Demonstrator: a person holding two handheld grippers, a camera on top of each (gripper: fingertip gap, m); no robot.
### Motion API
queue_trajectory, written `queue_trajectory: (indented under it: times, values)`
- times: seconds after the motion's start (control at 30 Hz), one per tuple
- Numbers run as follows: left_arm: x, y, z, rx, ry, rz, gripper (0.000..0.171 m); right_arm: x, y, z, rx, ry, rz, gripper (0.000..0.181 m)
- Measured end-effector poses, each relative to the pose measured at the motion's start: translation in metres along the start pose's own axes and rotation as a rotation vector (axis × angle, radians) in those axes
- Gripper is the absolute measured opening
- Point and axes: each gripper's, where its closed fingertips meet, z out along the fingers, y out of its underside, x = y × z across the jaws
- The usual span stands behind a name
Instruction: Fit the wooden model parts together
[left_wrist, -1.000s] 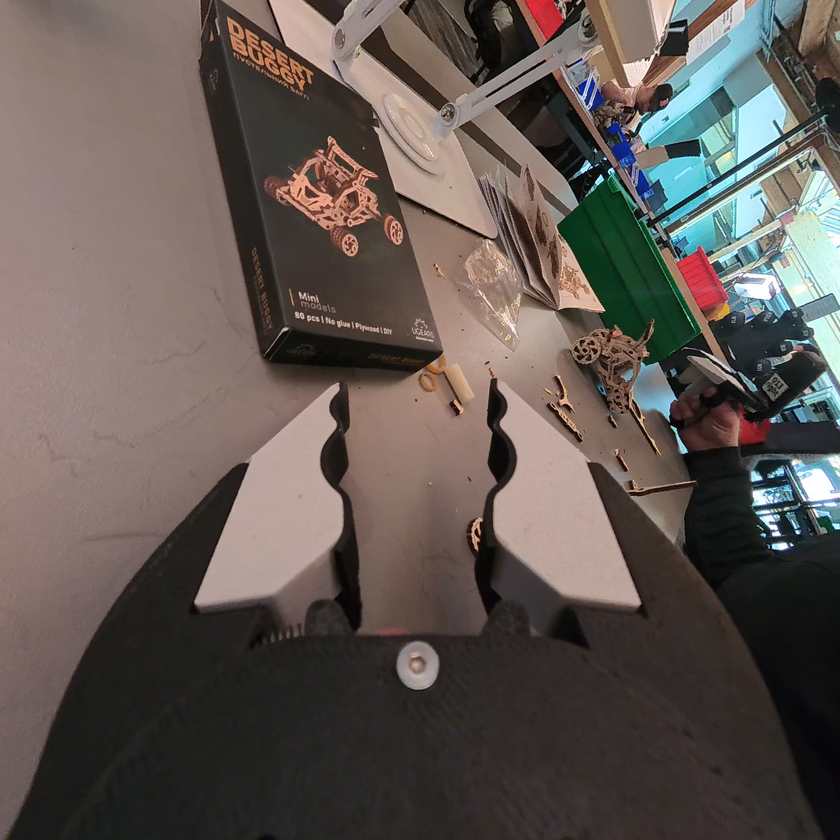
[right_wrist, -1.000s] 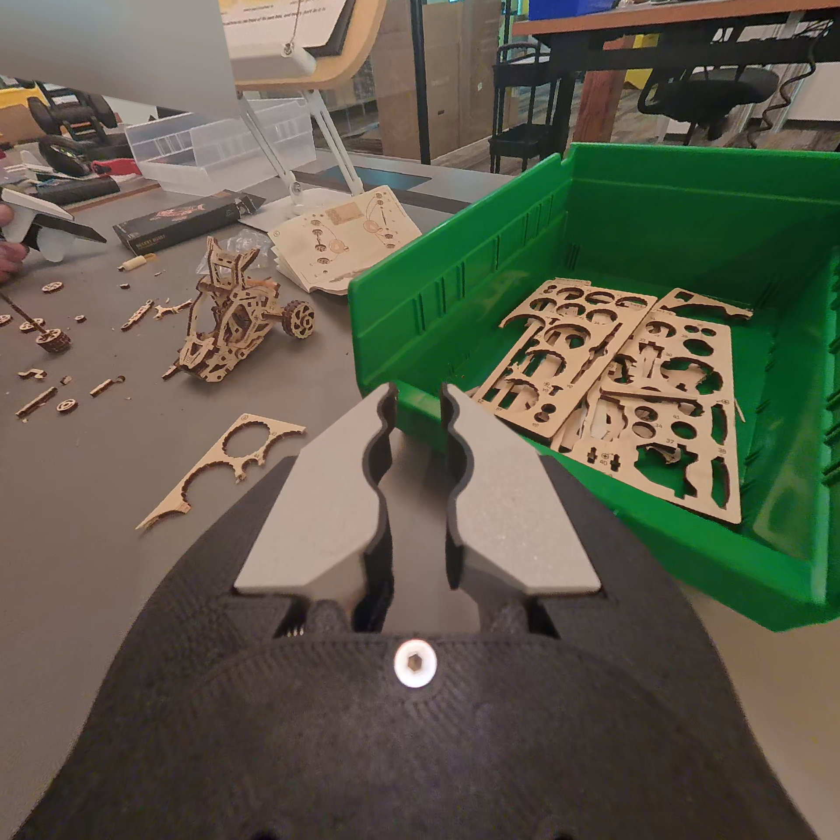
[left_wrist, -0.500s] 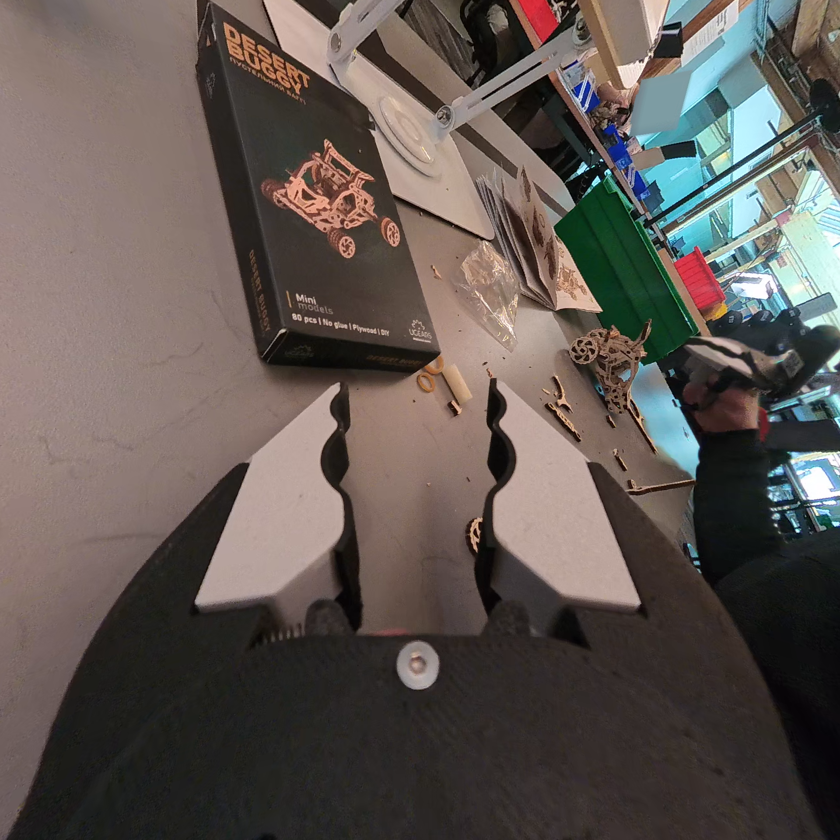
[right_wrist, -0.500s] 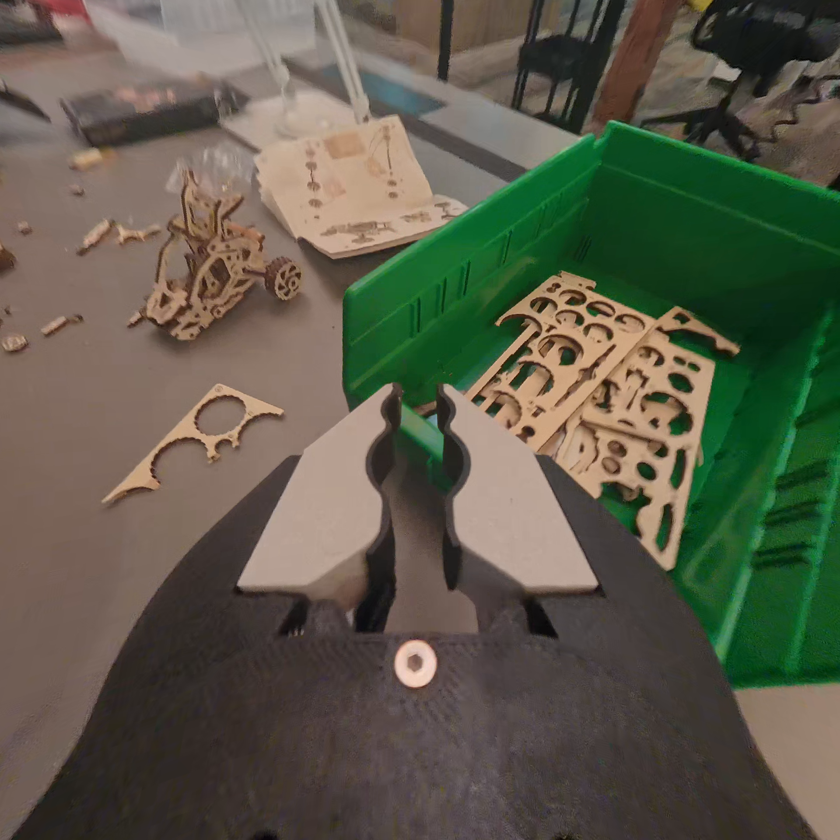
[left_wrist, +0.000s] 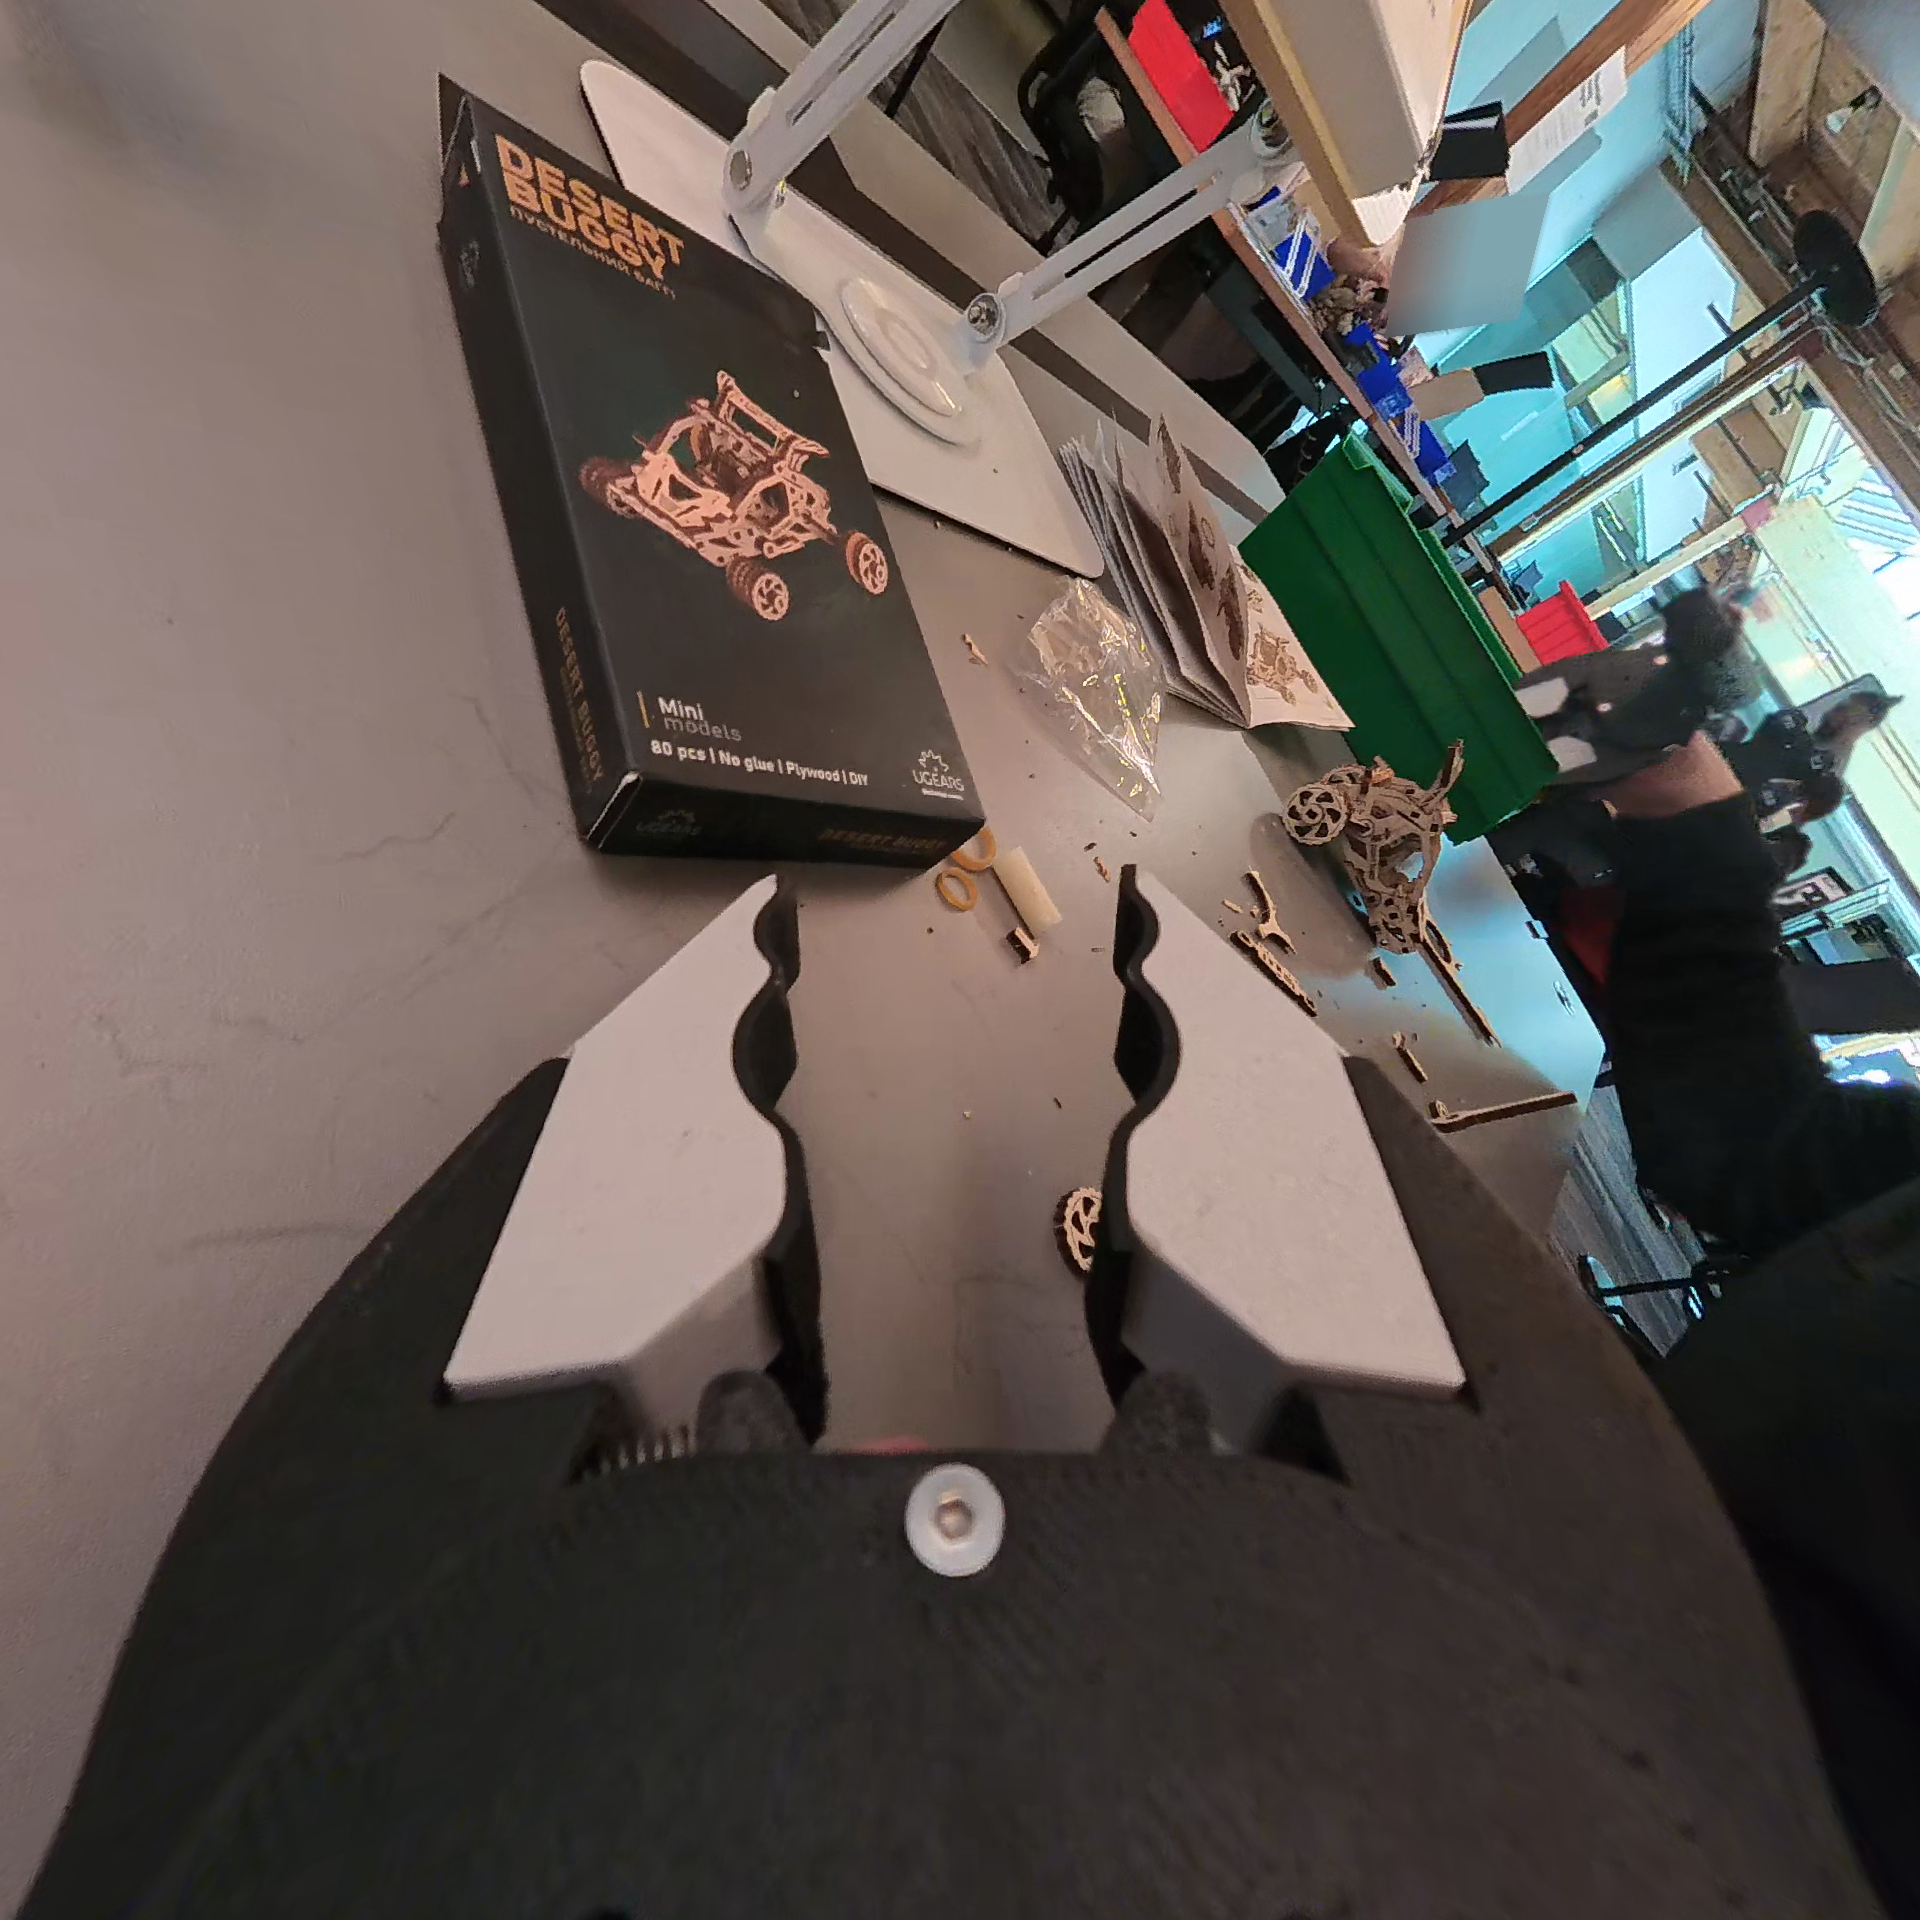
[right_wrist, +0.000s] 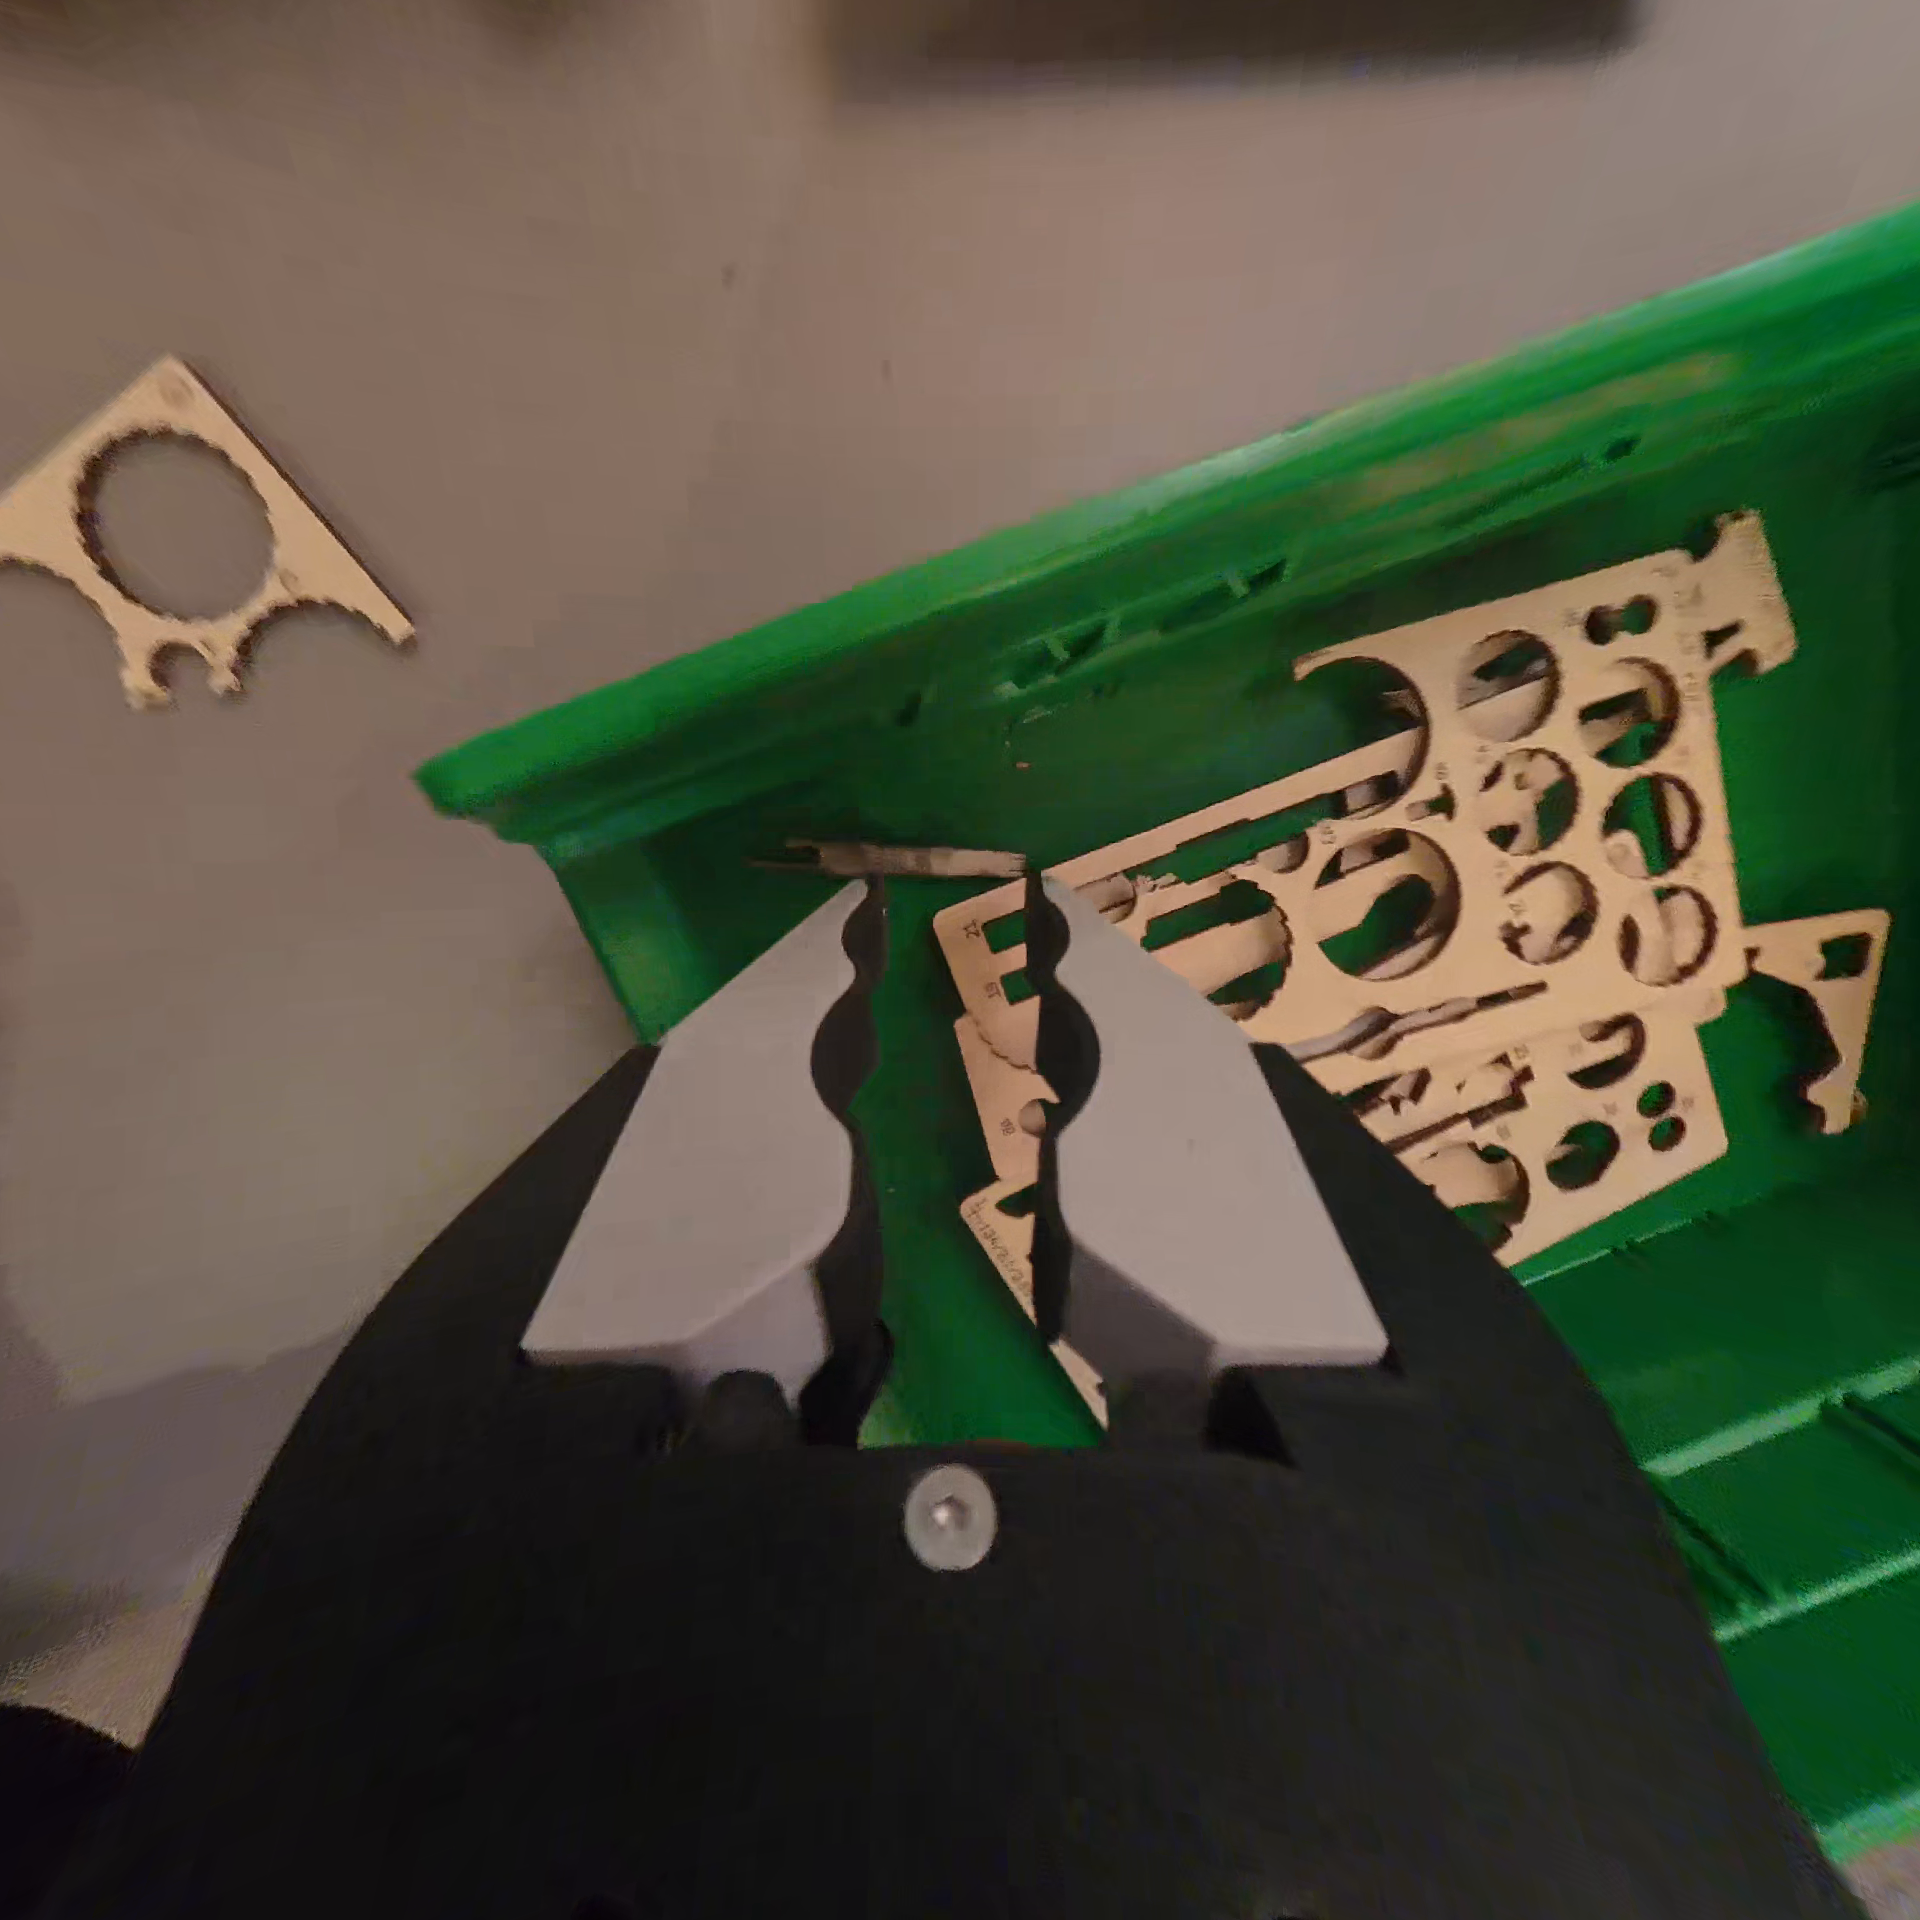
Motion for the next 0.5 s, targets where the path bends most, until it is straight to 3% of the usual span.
queue_trajectory:
  times: [0.27,0.5]
  values:
    - [0.001,-0.001,-0.001,0.006,0.004,0.002,0.059,0.004,0.002,0.014,-0.034,-0.101,-0.193,0.021]
    - [0.001,0.000,0.000,0.001,0.003,0.002,0.059,-0.005,0.000,0.018,-0.024,-0.210,-0.254,0.023]
